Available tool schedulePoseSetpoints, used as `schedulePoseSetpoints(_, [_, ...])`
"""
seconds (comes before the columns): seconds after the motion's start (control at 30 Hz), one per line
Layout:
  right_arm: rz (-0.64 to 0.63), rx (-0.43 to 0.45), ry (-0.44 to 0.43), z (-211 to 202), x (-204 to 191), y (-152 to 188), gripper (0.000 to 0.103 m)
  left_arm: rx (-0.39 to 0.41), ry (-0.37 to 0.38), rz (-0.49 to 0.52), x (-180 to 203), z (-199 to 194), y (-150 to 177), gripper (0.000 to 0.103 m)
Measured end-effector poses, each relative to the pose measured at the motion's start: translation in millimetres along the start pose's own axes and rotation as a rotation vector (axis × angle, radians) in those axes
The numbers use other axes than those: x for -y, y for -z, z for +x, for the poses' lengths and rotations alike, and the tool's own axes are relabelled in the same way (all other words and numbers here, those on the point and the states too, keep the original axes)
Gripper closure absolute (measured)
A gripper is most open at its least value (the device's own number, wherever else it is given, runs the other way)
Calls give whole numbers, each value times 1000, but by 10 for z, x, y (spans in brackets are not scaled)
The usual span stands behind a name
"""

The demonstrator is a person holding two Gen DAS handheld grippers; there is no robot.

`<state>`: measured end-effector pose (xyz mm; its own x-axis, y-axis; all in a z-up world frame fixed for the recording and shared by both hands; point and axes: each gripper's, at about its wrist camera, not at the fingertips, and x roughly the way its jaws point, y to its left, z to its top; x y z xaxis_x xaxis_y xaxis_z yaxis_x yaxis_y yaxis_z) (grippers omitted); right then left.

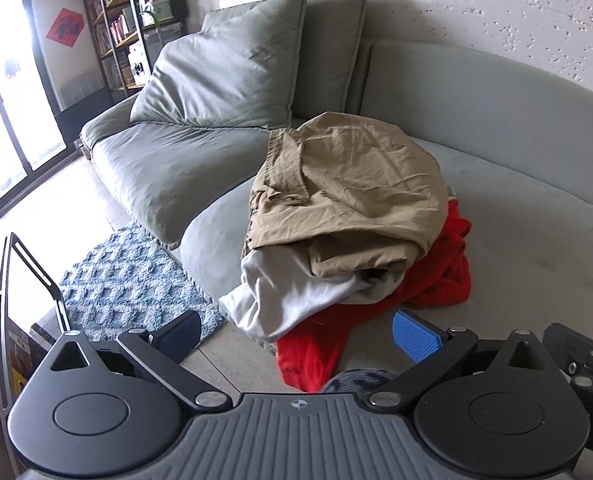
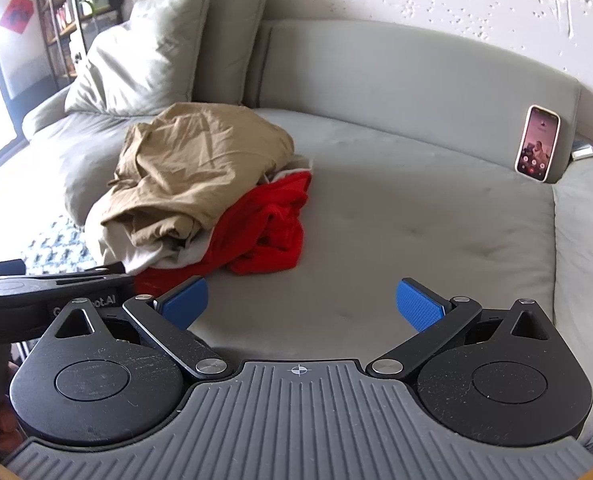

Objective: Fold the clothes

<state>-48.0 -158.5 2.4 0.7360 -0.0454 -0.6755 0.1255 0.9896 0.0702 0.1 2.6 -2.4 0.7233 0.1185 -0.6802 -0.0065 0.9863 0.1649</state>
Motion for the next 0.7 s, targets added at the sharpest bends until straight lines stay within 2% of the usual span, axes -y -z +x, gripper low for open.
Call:
schedulePoseSetpoints(0.17, [-1,-7,-20,18,-6,35,0,-10,3,-17,-35,33,31,1])
schedulePoseSetpoints(0.33, [-56,-48,-22,82,-124,77,0,-20,7,-34,-71,66,62,1])
schedulePoseSetpoints(0.7, [-61,-66,-22,171,-148,85,0,-32,11,-49,-93,109,86,1])
